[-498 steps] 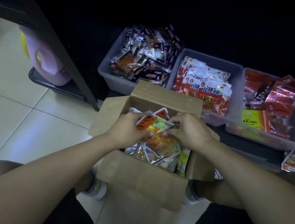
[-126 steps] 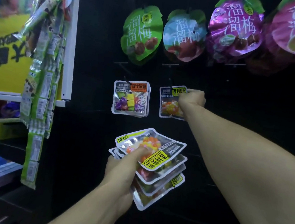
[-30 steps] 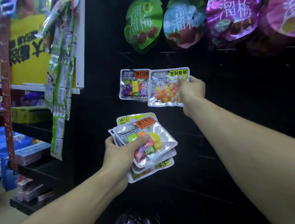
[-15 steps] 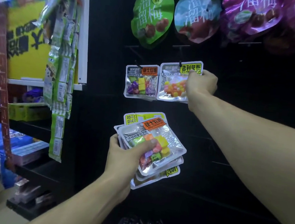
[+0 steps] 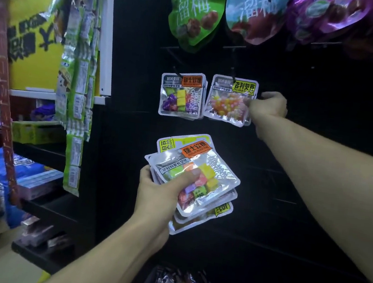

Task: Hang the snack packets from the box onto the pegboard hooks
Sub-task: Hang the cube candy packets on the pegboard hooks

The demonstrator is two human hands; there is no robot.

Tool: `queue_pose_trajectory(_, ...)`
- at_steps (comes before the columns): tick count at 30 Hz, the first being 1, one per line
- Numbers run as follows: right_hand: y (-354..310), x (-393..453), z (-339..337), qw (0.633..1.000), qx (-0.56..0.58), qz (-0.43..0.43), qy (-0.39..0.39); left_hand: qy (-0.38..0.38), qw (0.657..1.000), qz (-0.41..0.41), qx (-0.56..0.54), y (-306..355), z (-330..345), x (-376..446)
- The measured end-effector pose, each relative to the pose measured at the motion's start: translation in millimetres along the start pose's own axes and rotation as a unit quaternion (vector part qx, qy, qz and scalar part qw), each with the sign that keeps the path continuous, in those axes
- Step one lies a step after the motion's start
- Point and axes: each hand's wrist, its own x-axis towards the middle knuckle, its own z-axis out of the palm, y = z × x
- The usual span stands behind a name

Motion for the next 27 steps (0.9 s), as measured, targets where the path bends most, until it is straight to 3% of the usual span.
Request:
queue_pose_trajectory(3,8,-53,-27,0.993,-0.013,-0.044,-0.105,0.008,1.0,0.005,0.0,-2,-1,-6)
queue_pose_trajectory(6,15,-112,-59,0.942,-0.099,-0.015,-0.321,0.003,1.0,0.014,0.0,-4,2,-13)
queue_pose_trajectory(9,18,-141,-80,0.911,-0.116,0.005,-0.395,-0.007,1.0,0.023,-0.002,-4,9,-22)
queue_pose_trajectory(20,24,-141,-108,0.923,-0.045,0.1,-0.37,-0.036,0.999,-0.008,0.009,-5,16,-45)
queue_pose_trajectory(27,17,-121,-123,0.969,-0.016,0.058,-0.239,-0.013,0.998,-0.054,-0.003,0,21,-49)
